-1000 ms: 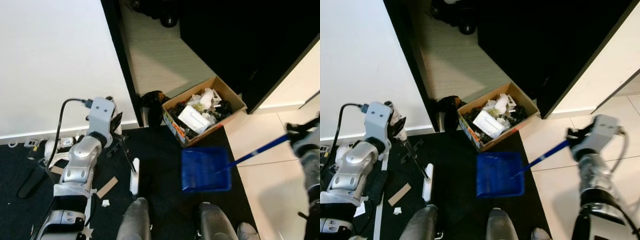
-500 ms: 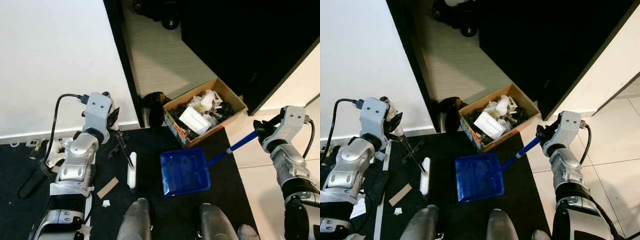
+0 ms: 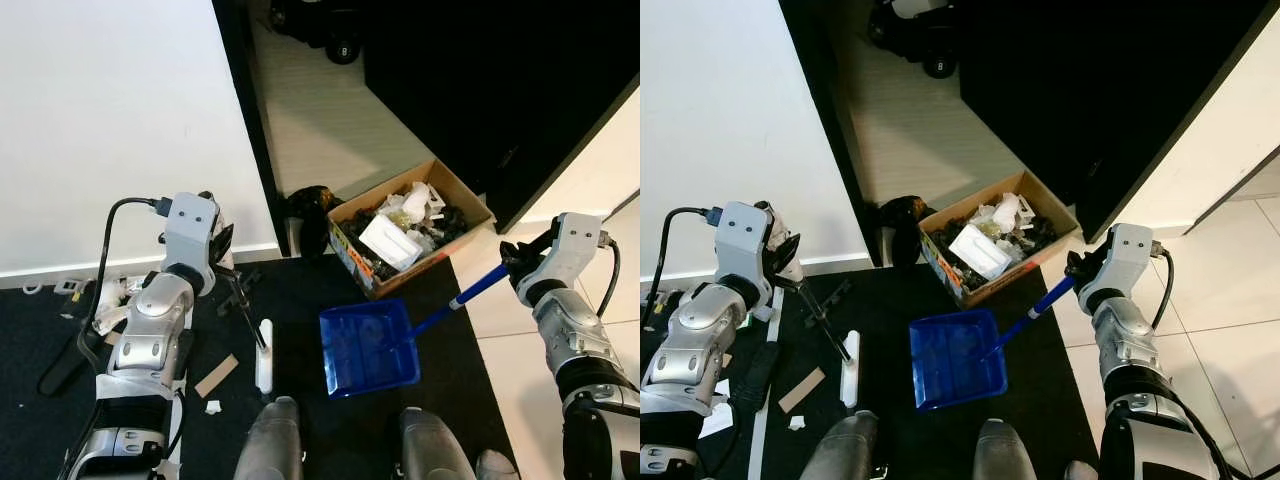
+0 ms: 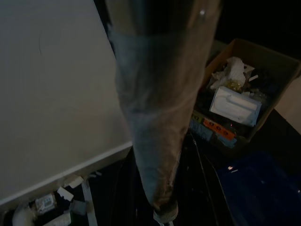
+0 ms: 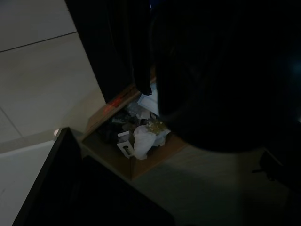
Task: Sweep floor
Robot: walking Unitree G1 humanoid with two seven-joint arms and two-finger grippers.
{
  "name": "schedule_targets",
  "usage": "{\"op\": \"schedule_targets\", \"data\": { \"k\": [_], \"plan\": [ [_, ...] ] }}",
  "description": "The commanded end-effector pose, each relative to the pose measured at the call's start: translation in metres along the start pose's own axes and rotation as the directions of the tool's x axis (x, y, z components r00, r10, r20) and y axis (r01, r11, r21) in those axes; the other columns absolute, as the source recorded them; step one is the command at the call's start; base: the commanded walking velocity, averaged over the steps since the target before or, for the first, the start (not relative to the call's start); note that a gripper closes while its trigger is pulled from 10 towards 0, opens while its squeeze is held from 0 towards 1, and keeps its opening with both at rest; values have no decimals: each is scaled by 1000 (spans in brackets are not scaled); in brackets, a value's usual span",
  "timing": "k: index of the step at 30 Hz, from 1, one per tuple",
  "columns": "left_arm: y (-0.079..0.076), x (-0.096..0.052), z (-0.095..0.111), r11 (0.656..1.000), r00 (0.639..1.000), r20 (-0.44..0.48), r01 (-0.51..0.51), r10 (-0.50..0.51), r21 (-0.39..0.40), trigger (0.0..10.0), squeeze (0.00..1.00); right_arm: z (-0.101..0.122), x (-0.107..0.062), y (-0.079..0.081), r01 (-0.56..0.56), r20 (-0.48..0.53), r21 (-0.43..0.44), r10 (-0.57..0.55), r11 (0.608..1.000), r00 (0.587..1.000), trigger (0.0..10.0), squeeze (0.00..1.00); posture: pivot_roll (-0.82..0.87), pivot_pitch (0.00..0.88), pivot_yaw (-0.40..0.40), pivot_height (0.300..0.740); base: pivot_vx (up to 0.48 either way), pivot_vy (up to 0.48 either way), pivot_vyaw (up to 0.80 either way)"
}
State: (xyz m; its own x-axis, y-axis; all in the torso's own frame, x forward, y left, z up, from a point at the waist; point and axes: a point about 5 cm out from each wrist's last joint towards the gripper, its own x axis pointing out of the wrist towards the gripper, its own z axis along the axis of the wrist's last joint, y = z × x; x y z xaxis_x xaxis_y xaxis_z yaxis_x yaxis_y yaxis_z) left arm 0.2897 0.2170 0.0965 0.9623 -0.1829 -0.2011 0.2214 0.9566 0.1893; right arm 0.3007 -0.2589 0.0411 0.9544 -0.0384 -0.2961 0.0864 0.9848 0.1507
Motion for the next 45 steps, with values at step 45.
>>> {"op": "schedule_targets", "data": {
  "k": [45],
  "plan": [
    [-6, 6, 17, 997, 1000, 19, -5, 4, 74, 10000, 0, -1, -4, -4, 23, 19, 14, -23, 1000, 1000, 0, 0, 60, 33, -2, 740, 0, 228, 0]
  ]
}}
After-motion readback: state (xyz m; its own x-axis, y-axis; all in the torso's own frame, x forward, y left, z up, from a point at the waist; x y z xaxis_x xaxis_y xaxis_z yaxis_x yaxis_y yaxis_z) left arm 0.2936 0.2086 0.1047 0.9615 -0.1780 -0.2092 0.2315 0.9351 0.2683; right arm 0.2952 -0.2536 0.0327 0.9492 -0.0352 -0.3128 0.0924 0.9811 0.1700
